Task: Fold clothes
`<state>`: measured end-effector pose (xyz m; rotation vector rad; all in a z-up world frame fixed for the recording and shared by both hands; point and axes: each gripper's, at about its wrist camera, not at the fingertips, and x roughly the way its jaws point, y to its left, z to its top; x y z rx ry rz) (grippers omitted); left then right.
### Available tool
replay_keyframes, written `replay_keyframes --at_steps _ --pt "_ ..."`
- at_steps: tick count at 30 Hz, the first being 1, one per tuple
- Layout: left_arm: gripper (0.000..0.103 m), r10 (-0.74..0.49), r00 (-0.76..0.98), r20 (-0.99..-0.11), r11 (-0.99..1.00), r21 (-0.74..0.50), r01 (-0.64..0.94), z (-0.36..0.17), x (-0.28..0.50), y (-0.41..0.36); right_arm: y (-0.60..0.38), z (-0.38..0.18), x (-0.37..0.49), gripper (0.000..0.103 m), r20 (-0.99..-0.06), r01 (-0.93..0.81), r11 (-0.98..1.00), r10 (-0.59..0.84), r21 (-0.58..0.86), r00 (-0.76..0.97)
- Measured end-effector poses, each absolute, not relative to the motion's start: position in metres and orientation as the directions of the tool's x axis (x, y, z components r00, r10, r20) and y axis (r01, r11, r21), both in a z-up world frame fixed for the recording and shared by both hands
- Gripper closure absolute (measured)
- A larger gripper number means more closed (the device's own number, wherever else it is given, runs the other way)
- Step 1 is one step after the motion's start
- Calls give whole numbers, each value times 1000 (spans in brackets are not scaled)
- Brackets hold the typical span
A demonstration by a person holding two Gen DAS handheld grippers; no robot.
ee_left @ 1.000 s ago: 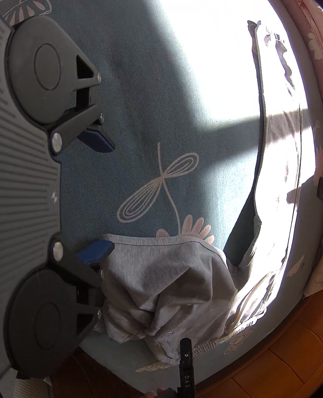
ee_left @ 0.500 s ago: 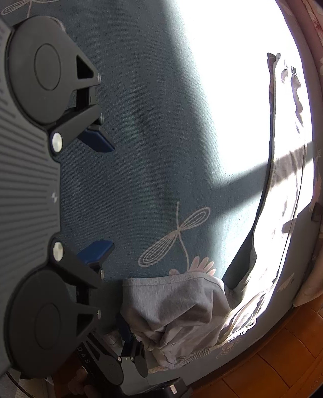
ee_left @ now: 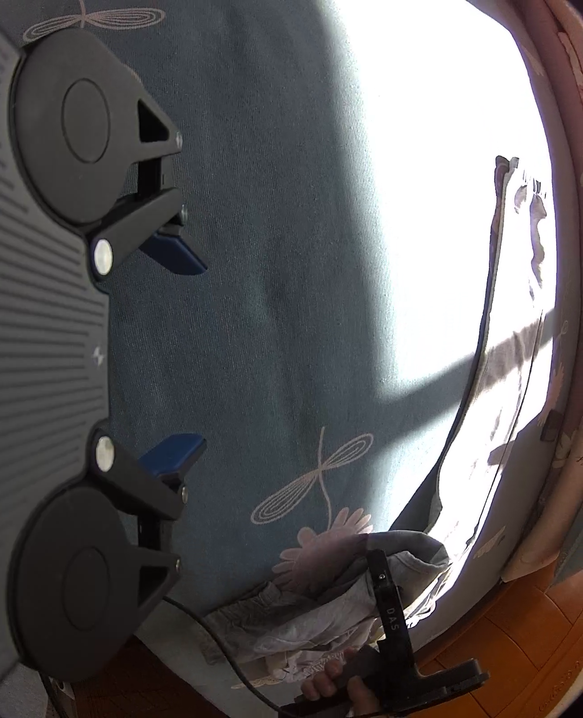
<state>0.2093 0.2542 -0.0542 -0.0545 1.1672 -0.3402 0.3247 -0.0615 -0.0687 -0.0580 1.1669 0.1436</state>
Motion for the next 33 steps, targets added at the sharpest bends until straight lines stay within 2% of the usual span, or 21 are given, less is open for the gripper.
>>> replay_keyframes --at_steps 5,10,19,22,25,30,33 --pt "26 -282 350 -893 953 -220 209 -55 213 235 -105 -69 356 2 -911 -66 998 7 -22 411" --pt "26 -282 347 -895 953 -220 208 -57 221 199 -140 -76 363 2 -905 -64 994 -51 -86 423" --pt "26 -315 323 -892 932 -227 281 -57 241 110 -221 -74 344 2 -908 -65 992 -69 -104 413" --pt "26 -338 306 -890 920 -244 306 -56 247 83 -244 -77 333 1 -903 -83 985 -106 -154 416" --pt "26 -352 291 -890 905 -245 347 -55 254 58 -280 -84 322 1 -908 -19 984 -158 -179 389" --pt "26 -382 245 -891 884 -274 379 -60 258 26 -320 -74 292 1 -914 98 993 -105 -72 392" --pt "26 -420 203 -885 872 -332 359 -68 258 11 -321 -66 268 1 -910 96 995 -33 7 413"
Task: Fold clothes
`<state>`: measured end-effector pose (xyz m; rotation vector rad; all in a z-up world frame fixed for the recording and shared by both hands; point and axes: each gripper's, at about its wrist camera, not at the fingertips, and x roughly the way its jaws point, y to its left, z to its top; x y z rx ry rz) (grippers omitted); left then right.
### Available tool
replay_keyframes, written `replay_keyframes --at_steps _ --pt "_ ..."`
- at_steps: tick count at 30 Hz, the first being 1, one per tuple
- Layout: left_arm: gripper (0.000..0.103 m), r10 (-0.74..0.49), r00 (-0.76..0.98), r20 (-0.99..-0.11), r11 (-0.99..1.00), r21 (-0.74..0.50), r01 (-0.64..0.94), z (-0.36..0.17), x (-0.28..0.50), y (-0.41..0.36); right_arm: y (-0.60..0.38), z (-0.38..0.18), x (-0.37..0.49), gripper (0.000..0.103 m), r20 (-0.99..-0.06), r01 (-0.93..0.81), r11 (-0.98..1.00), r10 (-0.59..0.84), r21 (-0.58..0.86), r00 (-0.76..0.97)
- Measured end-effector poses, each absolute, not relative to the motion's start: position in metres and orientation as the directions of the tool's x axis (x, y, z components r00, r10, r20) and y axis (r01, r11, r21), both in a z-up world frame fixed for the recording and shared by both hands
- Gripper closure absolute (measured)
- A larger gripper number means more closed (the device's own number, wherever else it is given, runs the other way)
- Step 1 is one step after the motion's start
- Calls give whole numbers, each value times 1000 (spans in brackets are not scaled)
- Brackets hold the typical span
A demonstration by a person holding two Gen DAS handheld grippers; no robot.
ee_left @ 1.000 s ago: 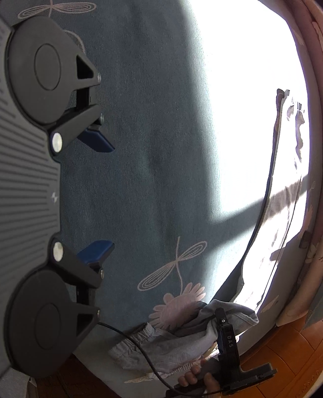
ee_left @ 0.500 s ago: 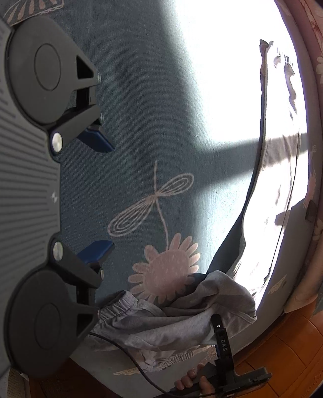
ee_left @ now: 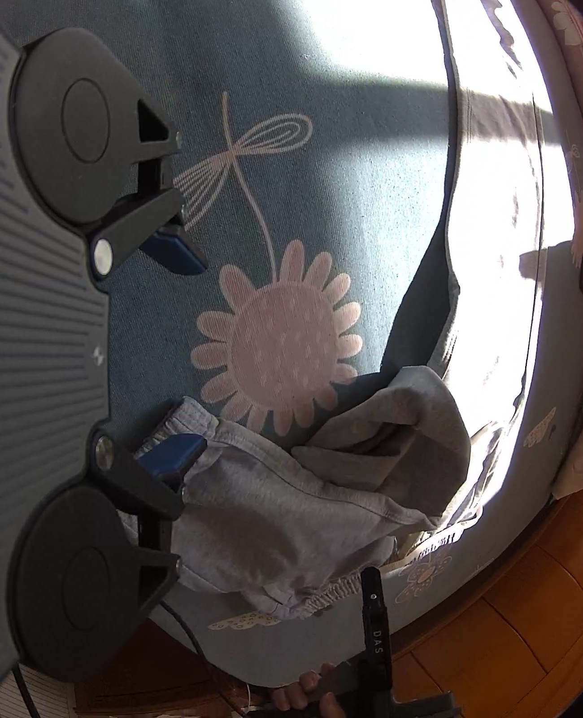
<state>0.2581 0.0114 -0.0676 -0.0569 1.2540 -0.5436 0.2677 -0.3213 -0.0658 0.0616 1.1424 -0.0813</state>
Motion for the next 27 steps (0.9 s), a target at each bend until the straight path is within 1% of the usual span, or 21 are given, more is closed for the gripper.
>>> replay_keyframes --at_steps 3,5,7,9,11,14,16,17,19,22,24,27 --pt "26 -463 160 -872 858 -395 327 -77 253 0 -309 -65 249 1 -911 66 997 16 47 411" --pt "26 -475 137 -869 855 -418 308 -83 249 -7 -299 -64 240 2 -909 38 996 55 77 413" --pt "26 -473 126 -872 855 -420 303 -87 245 -10 -287 -60 232 2 -900 -7 990 129 139 415" --pt "26 -460 130 -878 863 -408 296 -90 243 -9 -271 -56 224 2 -889 -87 976 217 199 404" --pt "26 -442 132 -887 876 -395 278 -93 244 -3 -256 -53 216 2 -885 -179 958 275 222 375" --pt "26 -420 136 -897 891 -379 248 -97 247 7 -233 -47 203 3 -882 -306 921 339 241 326" --pt "26 -405 142 -903 903 -371 218 -99 249 15 -218 -47 194 3 -883 -401 889 357 221 305" --pt "26 -399 144 -905 907 -367 205 -99 250 19 -210 -49 189 3 -887 -457 865 362 205 287" --pt "26 -397 148 -906 911 -369 186 -100 251 25 -190 -60 178 7 -911 -599 790 336 135 237" --pt "26 -399 155 -904 911 -372 175 -99 249 32 -165 -81 157 12 -941 -789 614 278 21 191" --pt "26 -401 155 -903 910 -374 177 -100 246 34 -157 -94 139 12 -949 -889 447 225 -100 219" --pt "26 -412 143 -900 906 -388 170 -103 242 36 -151 -109 112 13 -932 -937 209 176 -278 316"
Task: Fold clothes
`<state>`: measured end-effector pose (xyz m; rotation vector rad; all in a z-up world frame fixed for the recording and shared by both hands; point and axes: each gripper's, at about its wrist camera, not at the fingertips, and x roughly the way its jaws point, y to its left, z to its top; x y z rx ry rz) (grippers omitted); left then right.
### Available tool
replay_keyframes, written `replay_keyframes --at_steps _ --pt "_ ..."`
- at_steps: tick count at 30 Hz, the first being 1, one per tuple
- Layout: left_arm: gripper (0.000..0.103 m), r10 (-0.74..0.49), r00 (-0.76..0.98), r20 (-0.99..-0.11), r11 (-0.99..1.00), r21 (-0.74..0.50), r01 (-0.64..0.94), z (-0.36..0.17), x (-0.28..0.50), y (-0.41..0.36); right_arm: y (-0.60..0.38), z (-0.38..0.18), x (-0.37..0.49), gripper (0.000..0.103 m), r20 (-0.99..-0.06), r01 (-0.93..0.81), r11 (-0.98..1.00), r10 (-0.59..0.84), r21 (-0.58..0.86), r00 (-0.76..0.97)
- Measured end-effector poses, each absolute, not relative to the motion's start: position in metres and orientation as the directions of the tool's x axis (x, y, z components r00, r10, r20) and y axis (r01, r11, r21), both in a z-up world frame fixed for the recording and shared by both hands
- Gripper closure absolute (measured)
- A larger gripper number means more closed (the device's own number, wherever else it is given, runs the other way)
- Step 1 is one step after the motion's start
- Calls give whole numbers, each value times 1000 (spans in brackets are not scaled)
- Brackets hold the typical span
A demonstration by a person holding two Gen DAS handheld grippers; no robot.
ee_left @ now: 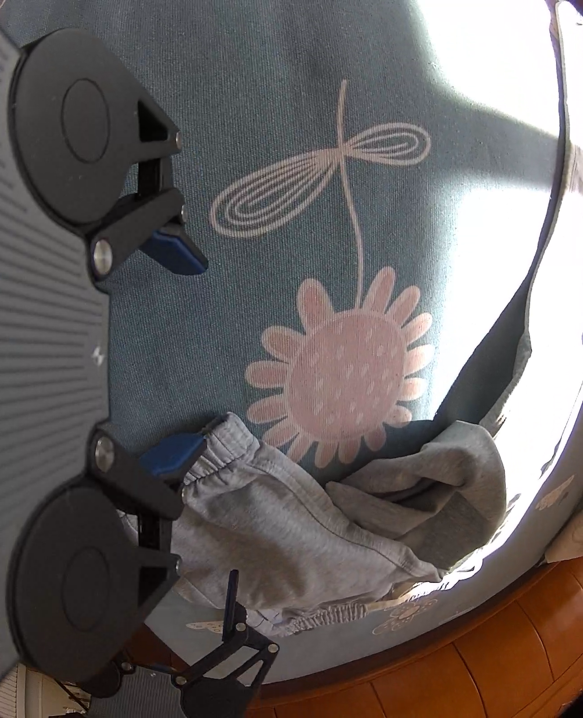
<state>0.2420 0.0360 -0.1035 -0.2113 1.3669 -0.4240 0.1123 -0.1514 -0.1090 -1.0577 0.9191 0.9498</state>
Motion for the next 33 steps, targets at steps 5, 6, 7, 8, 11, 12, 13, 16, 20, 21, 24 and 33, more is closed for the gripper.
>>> replay_keyframes --at_steps 5,6,7,8,11,12,13,16,20,21,24,33 --pt "26 -526 82 -846 849 -518 99 -106 235 37 -147 -128 81 15 -840 -842 -90 178 -532 512" --pt "26 -562 71 -824 827 -558 64 -106 234 38 -145 -126 83 15 -825 -828 -84 182 -555 535" --pt "26 -603 58 -795 797 -603 17 -108 233 39 -142 -122 87 15 -810 -817 -50 184 -574 557" --pt "26 -641 48 -766 766 -643 -32 -110 232 41 -140 -116 93 15 -799 -812 -3 182 -583 573" --pt "26 -742 36 -669 654 -735 -181 -120 227 43 -135 -96 114 15 -774 -793 162 173 -587 609" --pt "26 -771 32 -636 612 -755 -234 -126 225 43 -134 -89 122 15 -766 -781 216 166 -586 621" --pt "26 -800 30 -599 566 -771 -291 -132 223 43 -134 -83 129 15 -759 -765 265 152 -586 634" --pt "26 -861 57 -506 433 -786 -441 -150 215 41 -139 -71 147 15 -752 -728 371 107 -576 650" --pt "25 -897 145 -418 270 -777 -569 -171 209 30 -146 -69 158 15 -749 -704 412 75 -578 658" --pt "25 -899 156 -408 250 -773 -583 -175 209 25 -149 -69 158 15 -744 -697 417 70 -583 665" --pt "25 -914 161 -373 208 -771 -602 -185 213 5 -154 -73 160 15 -743 -686 430 51 -587 667" --pt "25 -887 215 -409 247 -813 -528 -179 234 -10 -163 -68 163 15 -776 -678 532 60 -507 627"
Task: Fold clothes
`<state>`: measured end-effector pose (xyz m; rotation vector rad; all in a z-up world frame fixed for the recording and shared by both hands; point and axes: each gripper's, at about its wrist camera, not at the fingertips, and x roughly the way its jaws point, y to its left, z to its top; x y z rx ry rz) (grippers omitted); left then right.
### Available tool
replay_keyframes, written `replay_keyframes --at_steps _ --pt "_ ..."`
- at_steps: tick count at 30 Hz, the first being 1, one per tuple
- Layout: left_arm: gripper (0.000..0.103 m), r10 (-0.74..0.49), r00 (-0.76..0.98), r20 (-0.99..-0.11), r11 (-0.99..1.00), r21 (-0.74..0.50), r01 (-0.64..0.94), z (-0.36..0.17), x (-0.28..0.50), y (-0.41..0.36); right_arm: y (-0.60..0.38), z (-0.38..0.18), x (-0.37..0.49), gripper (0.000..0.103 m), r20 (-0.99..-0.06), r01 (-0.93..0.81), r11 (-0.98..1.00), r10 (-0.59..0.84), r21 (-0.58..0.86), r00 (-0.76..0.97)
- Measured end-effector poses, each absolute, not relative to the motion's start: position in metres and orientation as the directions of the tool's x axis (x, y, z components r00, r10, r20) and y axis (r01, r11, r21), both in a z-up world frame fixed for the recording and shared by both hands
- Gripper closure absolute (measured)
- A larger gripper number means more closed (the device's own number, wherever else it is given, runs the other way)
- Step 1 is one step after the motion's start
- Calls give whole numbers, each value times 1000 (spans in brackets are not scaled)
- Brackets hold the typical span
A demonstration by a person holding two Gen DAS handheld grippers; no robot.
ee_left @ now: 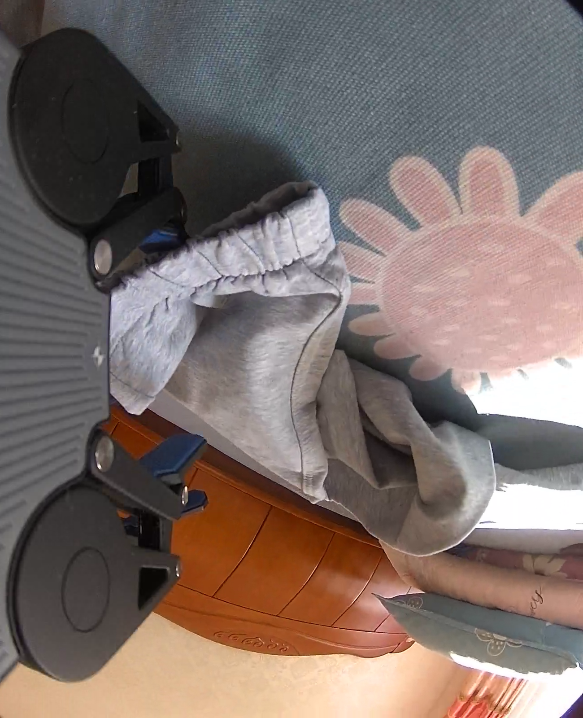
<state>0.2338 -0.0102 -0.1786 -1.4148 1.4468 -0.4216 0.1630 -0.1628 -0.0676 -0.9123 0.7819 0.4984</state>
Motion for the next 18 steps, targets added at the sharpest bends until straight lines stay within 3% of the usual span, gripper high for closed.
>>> replay_keyframes --at_steps 3,5,7,9,18 --pt "27 -876 197 -441 271 -787 -555 -186 233 -10 -167 -65 157 14 -798 -665 593 63 -453 599" --pt "40 -864 182 -469 299 -770 -563 -191 231 -9 -169 -65 154 14 -816 -649 635 50 -418 575" --pt "70 -847 139 -513 373 -760 -533 -187 232 -10 -171 -65 150 14 -826 -636 658 37 -404 563" --pt "91 -809 89 -581 477 -738 -476 -179 234 -10 -172 -65 146 14 -831 -627 669 27 -398 556" --pt "92 -700 108 -706 664 -699 -267 -114 247 25 -173 -55 128 14 -834 -576 730 14 -368 551"
